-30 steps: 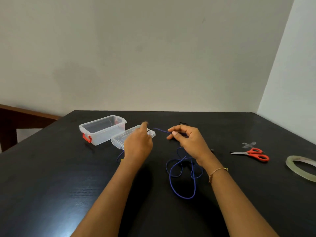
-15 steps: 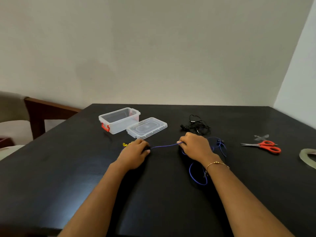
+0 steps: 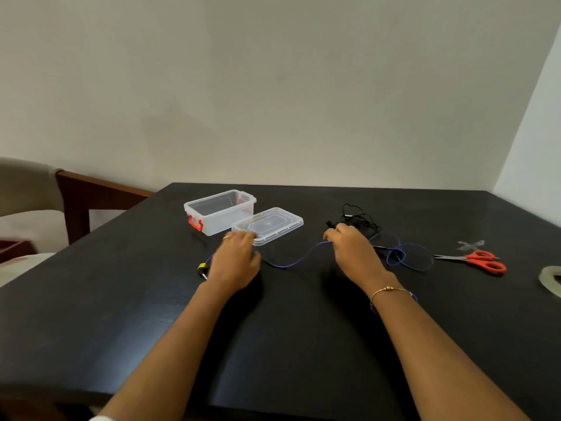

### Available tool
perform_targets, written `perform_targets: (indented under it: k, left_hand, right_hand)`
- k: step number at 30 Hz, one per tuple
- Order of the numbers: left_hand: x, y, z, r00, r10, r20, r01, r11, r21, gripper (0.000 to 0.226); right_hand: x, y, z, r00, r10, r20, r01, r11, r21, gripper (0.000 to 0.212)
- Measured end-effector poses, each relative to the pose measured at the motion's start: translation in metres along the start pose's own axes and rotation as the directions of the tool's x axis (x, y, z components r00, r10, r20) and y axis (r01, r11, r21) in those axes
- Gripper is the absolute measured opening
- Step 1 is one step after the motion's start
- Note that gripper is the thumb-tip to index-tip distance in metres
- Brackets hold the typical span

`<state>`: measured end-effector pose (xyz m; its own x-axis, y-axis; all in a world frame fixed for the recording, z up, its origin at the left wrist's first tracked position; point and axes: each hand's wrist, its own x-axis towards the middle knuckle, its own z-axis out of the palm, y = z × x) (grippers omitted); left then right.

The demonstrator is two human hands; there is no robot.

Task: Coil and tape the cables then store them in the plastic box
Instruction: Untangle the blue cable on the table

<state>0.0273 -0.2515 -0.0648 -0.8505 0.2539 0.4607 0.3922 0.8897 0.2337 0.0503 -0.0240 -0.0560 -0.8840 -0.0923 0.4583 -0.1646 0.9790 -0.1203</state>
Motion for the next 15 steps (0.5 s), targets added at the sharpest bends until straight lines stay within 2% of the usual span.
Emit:
perform_targets:
  k: [2, 4, 7, 10, 13, 15]
  left_hand:
    - [0.008, 0.031, -0.001, 0.994, 0.099, -0.054, -0.111, 0.952, -0.286, 0.032]
    - [0.018, 0.064, 0.0, 0.99, 0.14, -0.026, -0.134, 0.861, -0.491, 0.03]
    - [0.03, 0.096, 0.014, 0.992, 0.122, -0.018, -0.108, 0.791, -0.602, 0.029]
    - [0.035, 0.103, 0.03, 0.998, 0.012, -0.054, -0.041, 0.818, -0.573, 0.028]
    - [0.034, 0.096, 0.034, 0.994, -0.027, -0.108, -0.006, 0.955, -0.295, 0.03]
    - [0.035, 0.084, 0.03, 0.986, -0.081, -0.144, 0.056, 0.983, -0.175, 0.035]
  right_hand:
    - [0.001, -0.006, 0.002, 0.998, -0.059, -0.001, 0.059, 0.998, 0.033, 0.03]
    - [0.0, -0.008, 0.002, 0.995, -0.098, -0.023, 0.099, 0.991, 0.087, 0.03]
    - [-0.003, -0.003, 0.0, 0.993, -0.091, -0.08, 0.101, 0.985, 0.137, 0.029]
    - [-0.001, 0.004, -0.001, 0.994, -0.049, -0.095, 0.061, 0.99, 0.127, 0.026]
    - [0.003, 0.016, 0.002, 0.997, 0.003, -0.076, 0.001, 0.999, 0.051, 0.031]
    - [0.003, 0.028, 0.002, 0.99, 0.083, -0.114, -0.083, 0.997, 0.004, 0.03]
